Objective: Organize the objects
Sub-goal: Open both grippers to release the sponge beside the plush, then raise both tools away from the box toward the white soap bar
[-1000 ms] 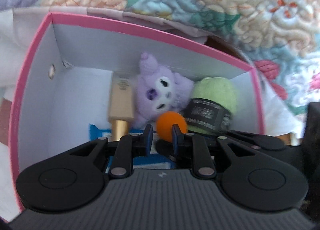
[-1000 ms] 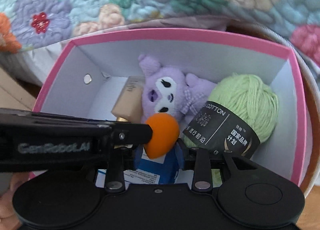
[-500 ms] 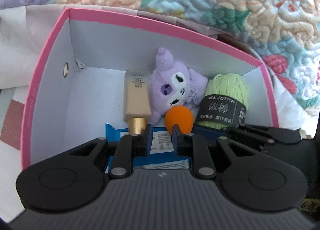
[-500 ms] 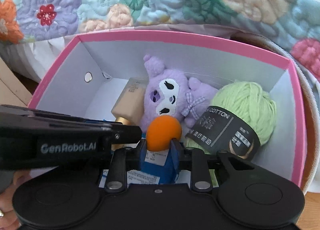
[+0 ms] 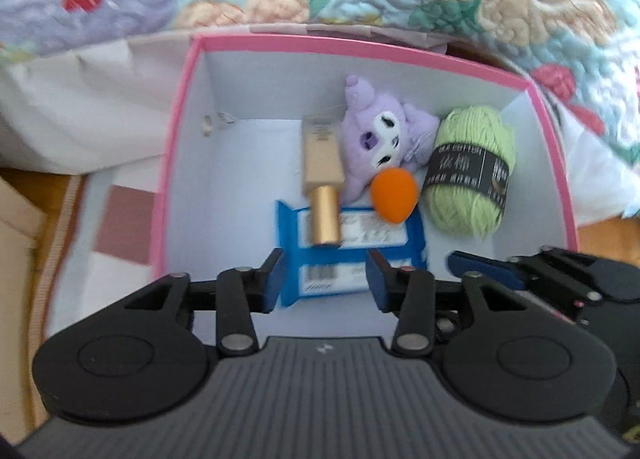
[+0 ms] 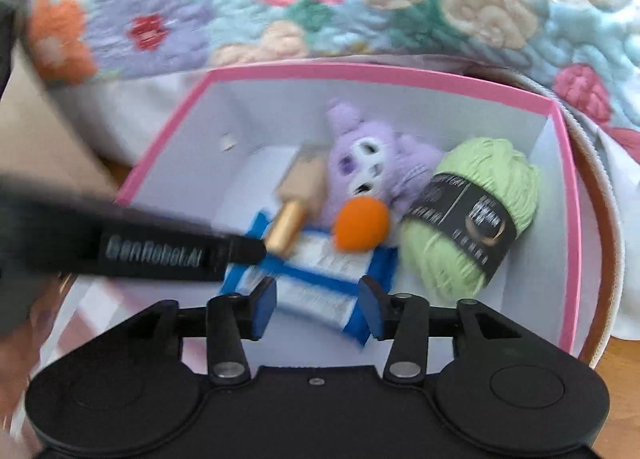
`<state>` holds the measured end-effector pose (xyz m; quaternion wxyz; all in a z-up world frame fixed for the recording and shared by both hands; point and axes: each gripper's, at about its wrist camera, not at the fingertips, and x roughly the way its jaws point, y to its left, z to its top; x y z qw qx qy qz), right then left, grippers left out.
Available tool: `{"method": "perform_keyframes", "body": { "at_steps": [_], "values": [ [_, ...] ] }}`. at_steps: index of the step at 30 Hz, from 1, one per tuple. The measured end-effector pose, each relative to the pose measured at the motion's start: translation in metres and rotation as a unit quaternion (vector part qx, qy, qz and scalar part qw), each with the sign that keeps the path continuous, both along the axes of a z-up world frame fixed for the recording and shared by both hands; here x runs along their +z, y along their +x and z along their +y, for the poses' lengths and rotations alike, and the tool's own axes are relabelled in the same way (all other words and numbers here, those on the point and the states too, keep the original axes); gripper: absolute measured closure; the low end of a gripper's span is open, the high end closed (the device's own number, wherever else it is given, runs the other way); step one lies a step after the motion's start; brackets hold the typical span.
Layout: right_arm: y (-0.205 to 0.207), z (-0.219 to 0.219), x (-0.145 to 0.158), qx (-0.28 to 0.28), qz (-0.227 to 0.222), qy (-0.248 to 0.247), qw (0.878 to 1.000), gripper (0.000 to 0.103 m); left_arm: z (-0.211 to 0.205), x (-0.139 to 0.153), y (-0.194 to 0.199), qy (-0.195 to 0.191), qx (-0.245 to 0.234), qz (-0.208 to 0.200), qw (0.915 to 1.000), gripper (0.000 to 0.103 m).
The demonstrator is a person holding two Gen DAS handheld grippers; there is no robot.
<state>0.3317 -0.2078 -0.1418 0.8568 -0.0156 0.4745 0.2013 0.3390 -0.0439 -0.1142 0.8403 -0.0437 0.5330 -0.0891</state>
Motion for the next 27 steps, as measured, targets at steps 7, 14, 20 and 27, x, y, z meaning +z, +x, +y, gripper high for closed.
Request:
{"method": "perform_keyframes", "body": {
  "at_steps": [7,14,20,27],
  "values": [
    [-0.045,-0.016,0.038,0.021,-0.039,-0.002,0.999,0.04,0.012,0.04,-0.041,0.036,0.01,-0.001,0.9993,0.043],
    [-0.084,-0.02,0.084,0.018,-0.066,0.011,0.998,0.034,0.018,0.081,-0.09,0.056,0.018,-0.012,0.9982,0.022],
    [-0.12,-0.012,0.117,0.037,-0.083,0.008,0.996,0.03,0.025,0.117,-0.124,0.072,0.031,-0.019,0.9968,0.01],
    [-0.148,-0.005,0.139,0.039,-0.066,0.003,0.997,0.024,0.044,0.149,-0.161,0.097,0.039,-0.031,0.994,0.006]
  ]
}}
